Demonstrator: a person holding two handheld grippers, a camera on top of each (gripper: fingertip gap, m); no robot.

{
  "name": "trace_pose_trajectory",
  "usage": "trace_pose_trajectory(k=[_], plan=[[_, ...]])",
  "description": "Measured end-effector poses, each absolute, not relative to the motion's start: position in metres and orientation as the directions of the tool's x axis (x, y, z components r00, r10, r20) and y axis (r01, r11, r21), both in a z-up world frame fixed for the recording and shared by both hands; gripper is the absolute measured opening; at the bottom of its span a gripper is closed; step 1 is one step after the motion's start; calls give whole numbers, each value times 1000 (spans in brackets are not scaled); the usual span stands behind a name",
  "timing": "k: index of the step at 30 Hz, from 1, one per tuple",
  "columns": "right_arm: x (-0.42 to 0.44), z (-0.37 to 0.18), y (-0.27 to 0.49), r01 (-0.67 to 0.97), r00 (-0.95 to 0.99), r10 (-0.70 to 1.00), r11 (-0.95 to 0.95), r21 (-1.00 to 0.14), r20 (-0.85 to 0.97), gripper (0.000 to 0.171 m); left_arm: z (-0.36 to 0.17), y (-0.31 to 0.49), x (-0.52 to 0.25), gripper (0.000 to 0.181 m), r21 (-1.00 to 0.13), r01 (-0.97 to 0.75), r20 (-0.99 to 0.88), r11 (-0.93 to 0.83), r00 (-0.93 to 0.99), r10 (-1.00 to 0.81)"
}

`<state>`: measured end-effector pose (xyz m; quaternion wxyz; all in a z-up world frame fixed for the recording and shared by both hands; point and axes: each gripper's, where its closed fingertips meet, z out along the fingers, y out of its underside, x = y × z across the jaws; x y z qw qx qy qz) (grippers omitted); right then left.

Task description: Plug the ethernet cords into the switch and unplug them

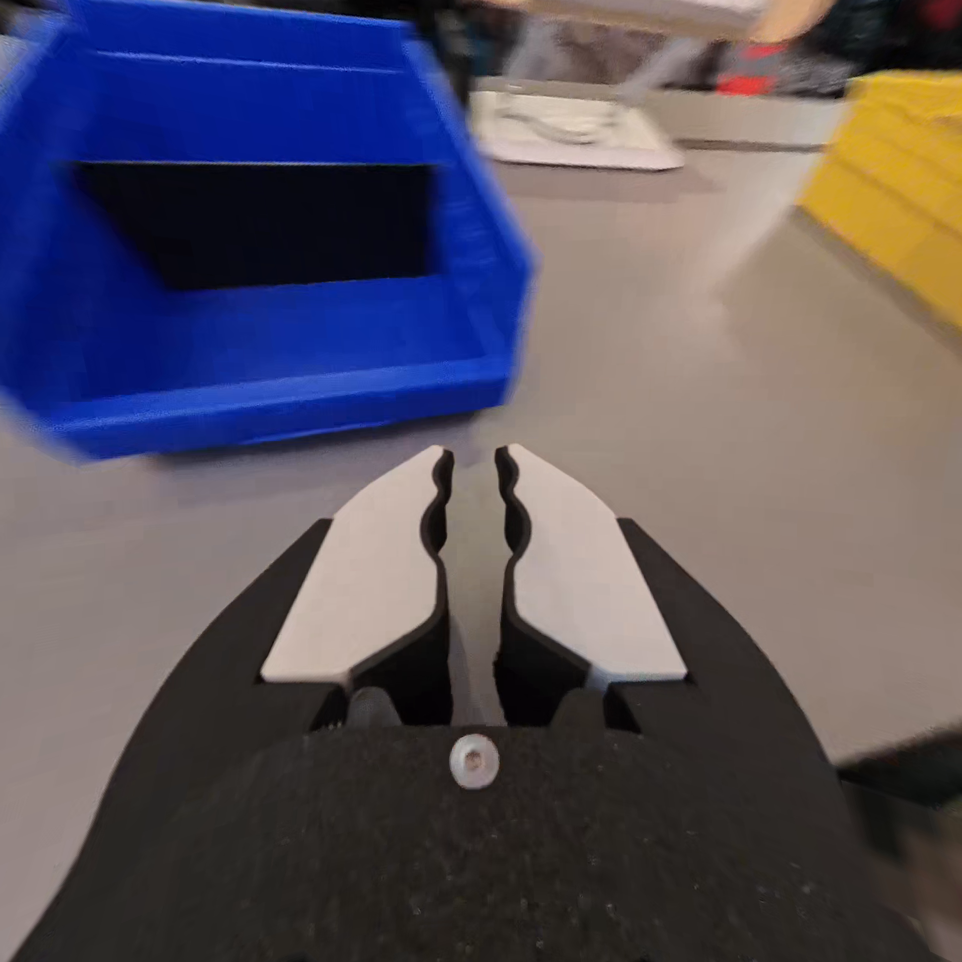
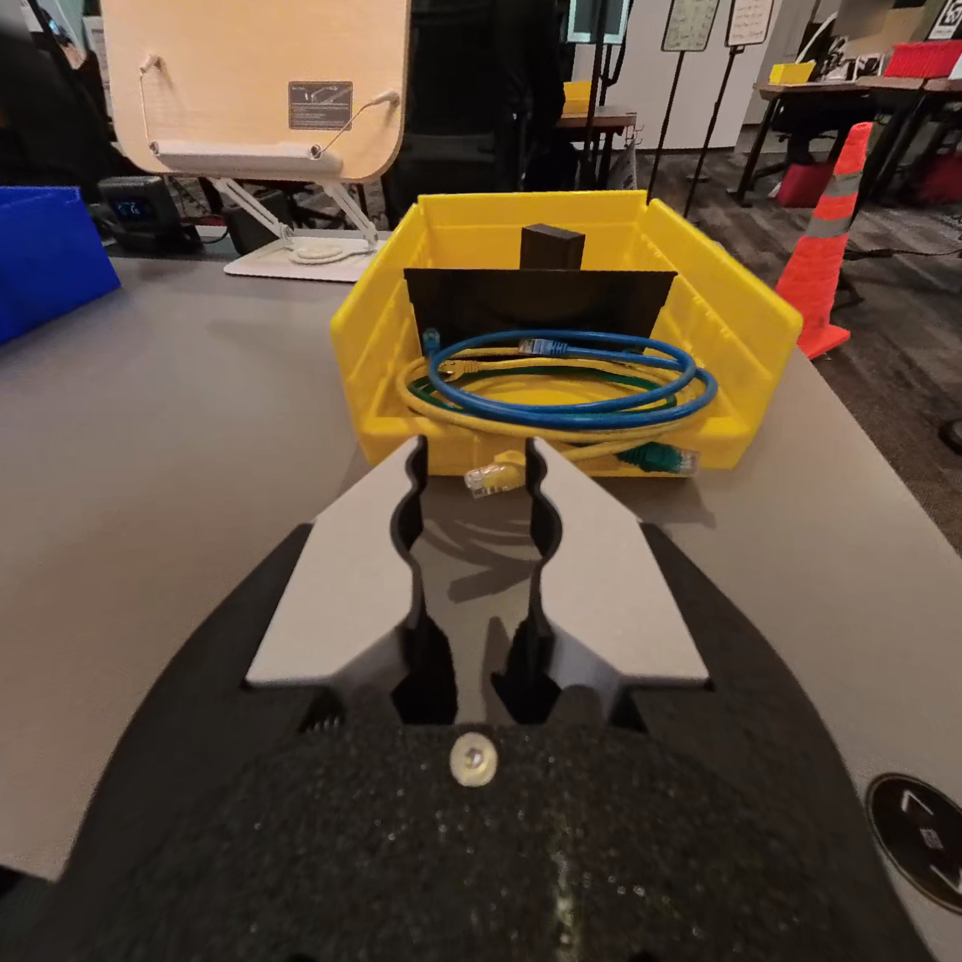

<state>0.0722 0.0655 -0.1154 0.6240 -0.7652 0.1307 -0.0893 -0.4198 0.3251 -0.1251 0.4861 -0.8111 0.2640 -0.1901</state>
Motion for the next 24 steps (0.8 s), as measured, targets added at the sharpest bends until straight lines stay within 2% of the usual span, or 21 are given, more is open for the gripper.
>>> trace_pose_trajectory(k=[2,3,5,8,12,24], plan=[[76,-114,73,-139,949,-303,-161,-977,-85,34,-128,337,-459,16,-906,-293,-126,-304,875,-468],[77,-113,78,-165,949,-294,-146,-975,-116,33,-131,340,-467,16,-911,-296,-154,-288,891,-428],[78,-110,85,-204,945,-282,-115,-972,-165,34,-139,341,-462,14,-910,-248,-79,-332,890,-449],[79,-110,86,-203,941,-297,-108,-973,-163,34,-138,340,-450,23,-903,-184,35,-388,868,-495],[77,-107,85,-167,941,-313,-110,-980,-125,33,-140,339,-450,23,-902,-198,24,-385,865,-501],[77,-114,83,-190,942,-305,-135,-972,-142,27,-148,338,-457,23,-868,-153,119,-473,860,-497]])
